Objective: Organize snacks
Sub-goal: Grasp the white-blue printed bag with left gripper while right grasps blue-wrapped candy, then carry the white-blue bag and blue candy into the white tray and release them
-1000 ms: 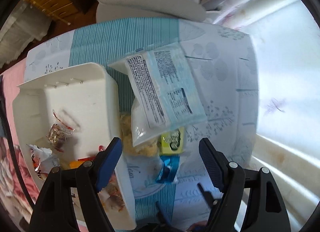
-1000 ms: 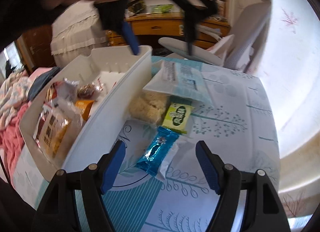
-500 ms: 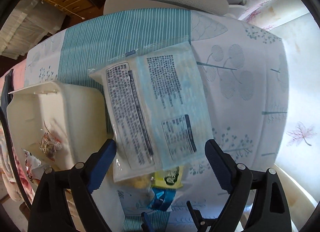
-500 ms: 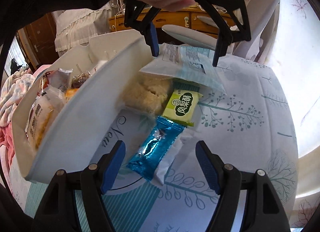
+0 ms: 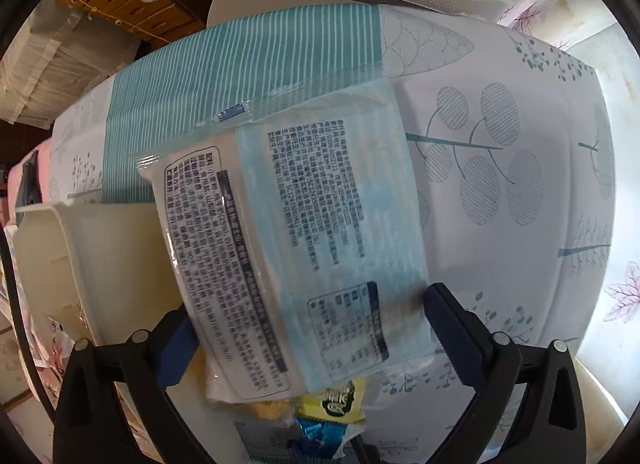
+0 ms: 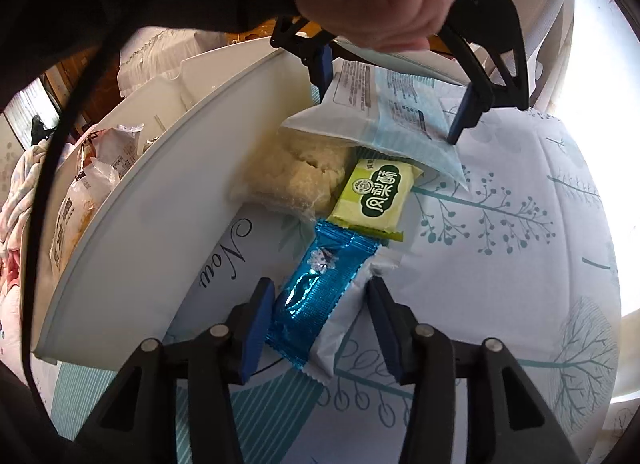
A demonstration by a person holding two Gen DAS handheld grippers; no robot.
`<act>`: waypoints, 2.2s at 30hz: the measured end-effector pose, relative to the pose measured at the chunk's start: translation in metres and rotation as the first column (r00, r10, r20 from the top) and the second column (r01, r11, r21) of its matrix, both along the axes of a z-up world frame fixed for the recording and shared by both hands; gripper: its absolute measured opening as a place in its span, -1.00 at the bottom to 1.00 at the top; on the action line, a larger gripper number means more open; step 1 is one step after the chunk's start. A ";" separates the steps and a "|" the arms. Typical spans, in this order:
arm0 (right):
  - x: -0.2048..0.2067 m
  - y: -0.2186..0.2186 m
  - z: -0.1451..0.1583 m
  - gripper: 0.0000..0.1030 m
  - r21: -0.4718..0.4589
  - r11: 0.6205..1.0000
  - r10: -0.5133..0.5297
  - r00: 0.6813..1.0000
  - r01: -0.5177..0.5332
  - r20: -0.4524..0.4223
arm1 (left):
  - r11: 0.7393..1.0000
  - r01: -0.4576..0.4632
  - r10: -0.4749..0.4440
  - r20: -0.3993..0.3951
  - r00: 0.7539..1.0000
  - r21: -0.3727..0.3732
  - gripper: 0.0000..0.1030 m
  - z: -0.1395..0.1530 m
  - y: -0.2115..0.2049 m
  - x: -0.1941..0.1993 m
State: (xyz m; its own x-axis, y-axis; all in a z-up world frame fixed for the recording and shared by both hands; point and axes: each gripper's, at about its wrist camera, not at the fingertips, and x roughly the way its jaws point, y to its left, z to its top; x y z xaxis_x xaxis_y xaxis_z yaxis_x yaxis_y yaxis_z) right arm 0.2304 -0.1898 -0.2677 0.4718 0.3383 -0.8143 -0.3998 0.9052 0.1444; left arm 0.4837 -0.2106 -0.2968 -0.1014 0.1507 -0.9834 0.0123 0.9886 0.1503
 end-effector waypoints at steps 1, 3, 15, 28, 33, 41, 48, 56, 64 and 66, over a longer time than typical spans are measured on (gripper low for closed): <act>0.001 -0.002 0.000 -0.18 0.010 1.000 0.004 1.000 -0.004 -0.009 | 1.000 0.004 -0.004 0.000 1.000 0.007 1.00 -0.002 -0.002 0.001; 0.000 -0.006 -0.001 -0.24 0.014 1.000 0.000 1.000 0.000 -0.019 | 1.000 0.009 -0.009 -0.002 1.000 0.022 1.00 -0.008 -0.007 0.004; -0.018 -0.049 0.005 -0.30 0.048 0.994 -0.095 0.989 0.101 -0.110 | 1.000 0.023 -0.023 0.025 0.999 0.010 1.00 -0.013 -0.010 0.006; -0.041 -0.102 0.019 -0.31 0.042 0.976 -0.207 0.968 0.215 -0.139 | 0.994 -0.045 0.052 0.073 0.996 -0.102 0.79 -0.011 0.021 -0.012; -0.040 -0.105 0.026 -0.31 0.050 0.970 -0.227 0.963 0.236 -0.148 | 0.993 -0.064 0.069 0.050 0.996 -0.095 0.76 -0.009 0.025 -0.021; -0.049 -0.122 0.033 -0.31 0.087 0.953 -0.269 0.943 0.290 -0.194 | 0.988 -0.068 0.067 -0.012 0.998 -0.136 0.73 0.003 0.024 -0.040; -0.061 -0.129 0.040 -0.31 0.110 0.939 -0.287 0.919 0.326 -0.270 | 0.980 -0.041 0.034 -0.038 0.999 -0.195 0.72 0.034 0.022 -0.070; -0.072 -0.122 0.049 -0.31 0.109 0.920 -0.321 0.885 0.375 -0.338 | 0.965 0.012 -0.005 0.028 1.000 -0.263 0.71 0.099 0.036 -0.105; -0.084 -0.116 0.059 -0.31 0.122 0.920 -0.311 0.882 0.373 -0.353 | 0.942 0.051 -0.011 0.123 0.992 -0.330 0.71 0.168 0.065 -0.140; -0.087 -0.114 0.062 -0.31 0.129 0.918 -0.307 0.879 0.374 -0.364 | 0.937 0.057 -0.007 0.144 0.989 -0.343 0.71 0.183 0.079 -0.146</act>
